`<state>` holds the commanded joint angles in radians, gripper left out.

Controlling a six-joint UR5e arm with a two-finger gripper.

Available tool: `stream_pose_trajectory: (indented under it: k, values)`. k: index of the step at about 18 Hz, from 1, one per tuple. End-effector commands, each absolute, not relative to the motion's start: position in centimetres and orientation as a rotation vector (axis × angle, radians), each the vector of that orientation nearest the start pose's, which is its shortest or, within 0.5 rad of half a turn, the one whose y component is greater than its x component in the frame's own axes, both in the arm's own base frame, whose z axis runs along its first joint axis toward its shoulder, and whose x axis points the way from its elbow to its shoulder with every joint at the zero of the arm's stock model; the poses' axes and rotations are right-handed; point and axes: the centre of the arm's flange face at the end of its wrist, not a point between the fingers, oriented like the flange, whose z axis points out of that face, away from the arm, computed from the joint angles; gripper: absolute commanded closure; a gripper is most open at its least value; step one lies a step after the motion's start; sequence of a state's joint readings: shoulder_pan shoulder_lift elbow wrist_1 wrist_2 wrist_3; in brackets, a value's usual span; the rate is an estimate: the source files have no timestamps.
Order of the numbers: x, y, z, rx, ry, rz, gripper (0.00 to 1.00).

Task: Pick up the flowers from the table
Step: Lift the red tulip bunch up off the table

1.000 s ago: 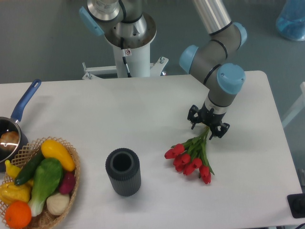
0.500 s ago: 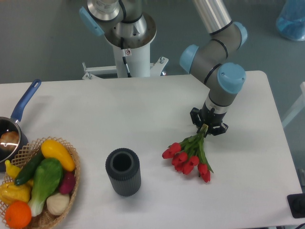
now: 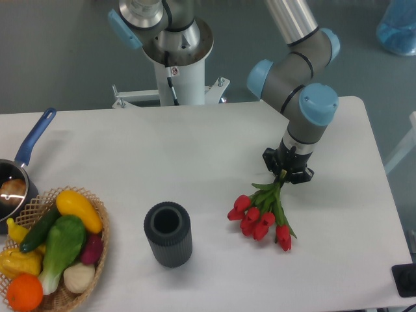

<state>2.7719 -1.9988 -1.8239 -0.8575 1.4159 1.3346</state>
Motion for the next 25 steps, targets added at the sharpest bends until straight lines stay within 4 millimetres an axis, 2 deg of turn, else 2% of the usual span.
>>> stream_pose_trajectory:
  k: [3,8,11,14,15,19,22,25]
  values:
    - [-49.8,35.1,21.9,-2.967,0.203,0.011,0.82]
    - [-51.4,36.5,26.5,-2.858,0.204,0.079,0.82]
    - [-52.1,36.7,30.8,-2.730,0.149,0.120,0.82]
    - [-53.0,37.1,33.5,-2.647,0.130,0.145,0.82]
    - [-53.1,37.5,34.9,-2.611,0.122,0.158,0.82]
    - [-52.9,38.3,39.2,-2.469,0.082,0.157,0.83]
    - [-53.2,37.6,42.4,-2.380,0.036,0.161,0.84]
    - [-53.7,36.6,44.2,-2.342,-0.021,0.163,0.84]
